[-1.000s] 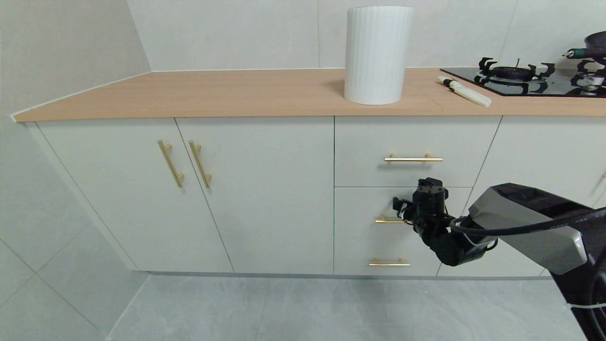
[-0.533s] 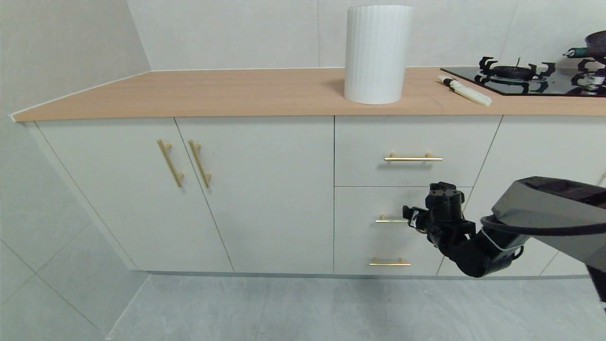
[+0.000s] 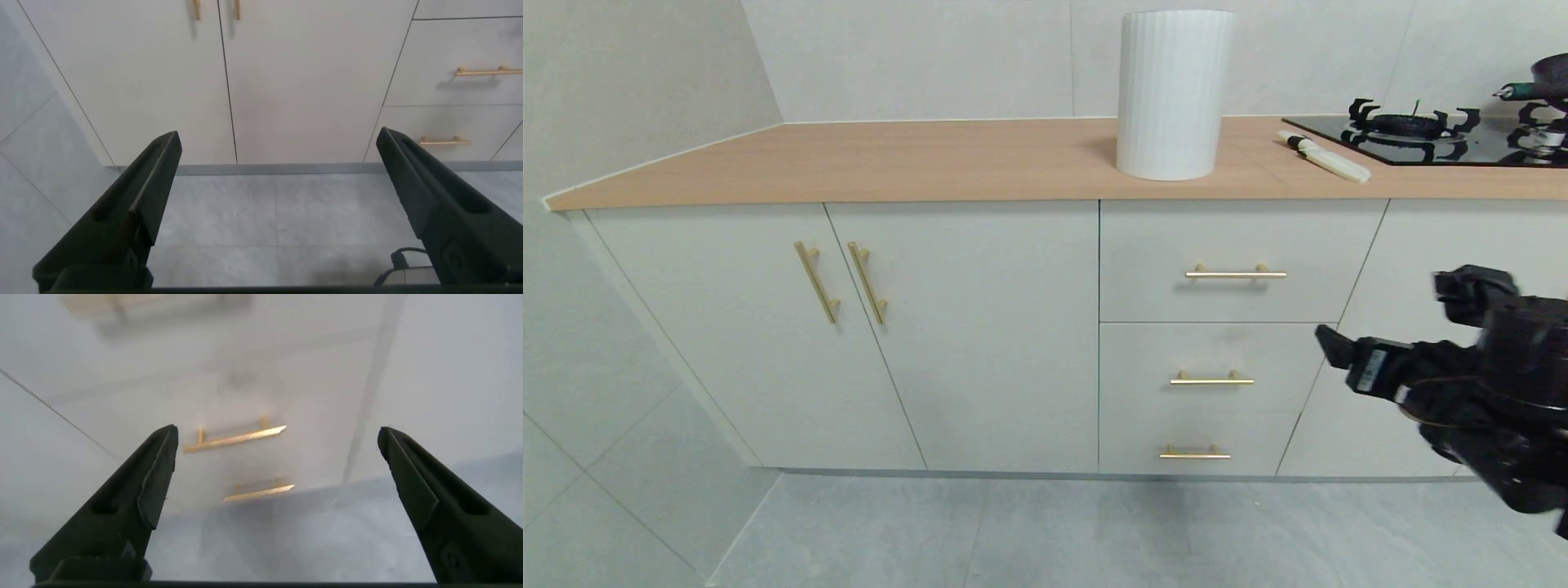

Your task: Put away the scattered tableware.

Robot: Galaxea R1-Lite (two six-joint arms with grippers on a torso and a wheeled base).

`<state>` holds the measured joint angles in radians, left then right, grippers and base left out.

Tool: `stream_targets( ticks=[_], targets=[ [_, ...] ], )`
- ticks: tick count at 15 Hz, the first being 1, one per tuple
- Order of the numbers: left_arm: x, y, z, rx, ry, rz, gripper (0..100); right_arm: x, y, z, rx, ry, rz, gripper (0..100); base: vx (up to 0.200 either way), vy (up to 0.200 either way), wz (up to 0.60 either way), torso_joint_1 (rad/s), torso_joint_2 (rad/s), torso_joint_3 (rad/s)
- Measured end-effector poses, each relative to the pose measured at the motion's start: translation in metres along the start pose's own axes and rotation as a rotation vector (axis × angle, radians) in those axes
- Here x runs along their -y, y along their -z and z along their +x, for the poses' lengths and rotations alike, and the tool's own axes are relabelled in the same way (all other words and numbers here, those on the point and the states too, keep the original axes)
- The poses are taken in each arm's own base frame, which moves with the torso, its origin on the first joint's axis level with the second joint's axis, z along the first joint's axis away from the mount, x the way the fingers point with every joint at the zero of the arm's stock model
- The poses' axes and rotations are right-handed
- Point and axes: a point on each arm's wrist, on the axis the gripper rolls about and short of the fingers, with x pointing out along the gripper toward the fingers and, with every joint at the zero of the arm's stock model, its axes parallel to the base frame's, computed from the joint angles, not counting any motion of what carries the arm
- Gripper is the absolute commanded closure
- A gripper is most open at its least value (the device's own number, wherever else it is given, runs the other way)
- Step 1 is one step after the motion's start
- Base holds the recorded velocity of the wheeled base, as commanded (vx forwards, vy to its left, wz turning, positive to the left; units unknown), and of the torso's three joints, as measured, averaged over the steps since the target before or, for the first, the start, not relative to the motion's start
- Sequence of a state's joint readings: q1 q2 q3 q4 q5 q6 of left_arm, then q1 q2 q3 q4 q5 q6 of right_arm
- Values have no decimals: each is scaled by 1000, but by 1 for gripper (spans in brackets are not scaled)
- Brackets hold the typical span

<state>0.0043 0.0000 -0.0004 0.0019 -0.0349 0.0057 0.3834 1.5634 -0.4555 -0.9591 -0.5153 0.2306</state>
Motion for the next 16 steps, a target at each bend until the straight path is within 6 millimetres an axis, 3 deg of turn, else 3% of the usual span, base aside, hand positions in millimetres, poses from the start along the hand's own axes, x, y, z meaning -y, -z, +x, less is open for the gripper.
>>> stream_targets(
  ticks=[4,8,13,16],
  targets=[
    [0,0,0,0,0,0,0,51,-20,-89,111,57,-53,0,0,0,0,0,0,0],
    [0,0,0,0,0,0,0,100,-15,-155,119,226,-120,0,0,0,0,0,0,0],
    [0,0,0,0,0,0,0,131,7,-235,152,354,-160,0,0,0,0,0,0,0],
    [0,0,0,0,0,0,0,136,21,-260,238,411,-128,0,0,0,0,0,0,0]
  ],
)
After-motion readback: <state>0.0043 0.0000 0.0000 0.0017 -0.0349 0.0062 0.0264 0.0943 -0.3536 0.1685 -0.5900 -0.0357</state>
